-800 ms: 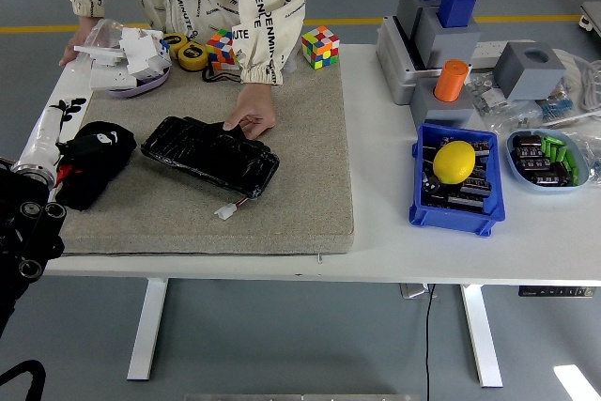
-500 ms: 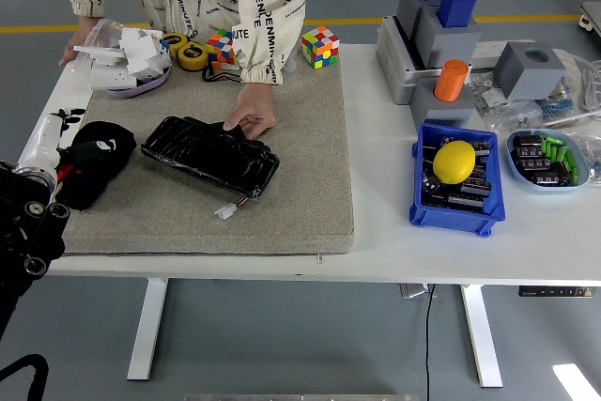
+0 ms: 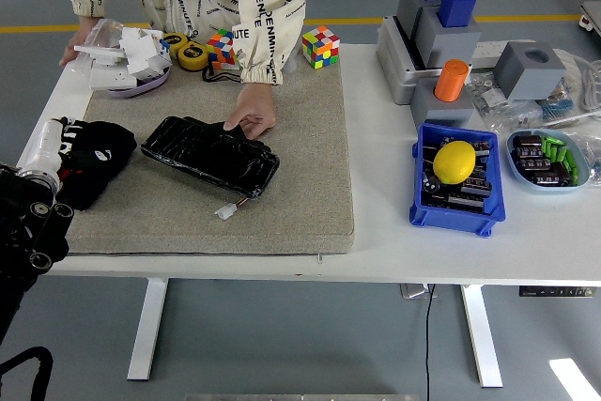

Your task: Pick the rag up,wipe the panel,place it on the desk

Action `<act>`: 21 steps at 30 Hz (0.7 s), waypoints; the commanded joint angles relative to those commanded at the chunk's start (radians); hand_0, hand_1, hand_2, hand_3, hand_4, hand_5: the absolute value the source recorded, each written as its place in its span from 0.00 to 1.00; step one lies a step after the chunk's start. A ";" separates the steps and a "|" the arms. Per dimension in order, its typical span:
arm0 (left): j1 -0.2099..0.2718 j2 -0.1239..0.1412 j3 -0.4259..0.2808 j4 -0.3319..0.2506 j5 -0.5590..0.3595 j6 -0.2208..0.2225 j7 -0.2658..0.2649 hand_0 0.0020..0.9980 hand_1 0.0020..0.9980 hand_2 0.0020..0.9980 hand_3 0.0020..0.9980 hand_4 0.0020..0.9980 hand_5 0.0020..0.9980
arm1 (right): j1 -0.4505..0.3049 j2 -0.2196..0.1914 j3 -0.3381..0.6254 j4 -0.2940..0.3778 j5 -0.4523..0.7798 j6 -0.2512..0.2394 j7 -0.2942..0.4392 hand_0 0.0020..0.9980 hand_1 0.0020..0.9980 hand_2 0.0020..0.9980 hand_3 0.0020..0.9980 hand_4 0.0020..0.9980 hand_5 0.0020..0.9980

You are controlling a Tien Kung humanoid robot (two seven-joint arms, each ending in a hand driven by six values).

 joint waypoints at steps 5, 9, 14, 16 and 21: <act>-0.012 -0.009 -0.002 0.027 0.004 0.006 -0.013 0.40 0.46 0.52 0.56 0.55 0.00 | 0.001 0.000 0.001 0.000 -0.002 -0.001 -0.001 0.52 0.56 0.49 0.52 0.86 0.36; -0.018 -0.013 -0.010 0.044 0.024 0.015 -0.024 0.40 0.46 0.52 0.56 0.55 0.00 | 0.002 -0.001 0.001 0.000 -0.001 -0.001 -0.001 0.52 0.56 0.49 0.52 0.86 0.36; -0.014 -0.013 -0.009 0.038 0.039 0.022 -0.030 0.28 0.36 0.42 0.58 0.48 0.00 | 0.001 -0.001 -0.001 0.000 -0.001 -0.001 -0.001 0.52 0.56 0.49 0.52 0.86 0.36; -0.010 -0.011 -0.015 0.024 0.041 0.029 -0.034 0.23 0.31 0.42 0.58 0.53 0.00 | 0.001 -0.001 -0.001 0.000 -0.001 0.000 0.000 0.52 0.56 0.49 0.52 0.85 0.36; -0.001 -0.006 -0.036 -0.043 0.034 0.048 -0.041 0.23 0.31 0.42 0.58 0.53 0.00 | 0.002 -0.001 0.004 0.000 -0.002 -0.001 0.000 0.52 0.56 0.49 0.52 0.85 0.36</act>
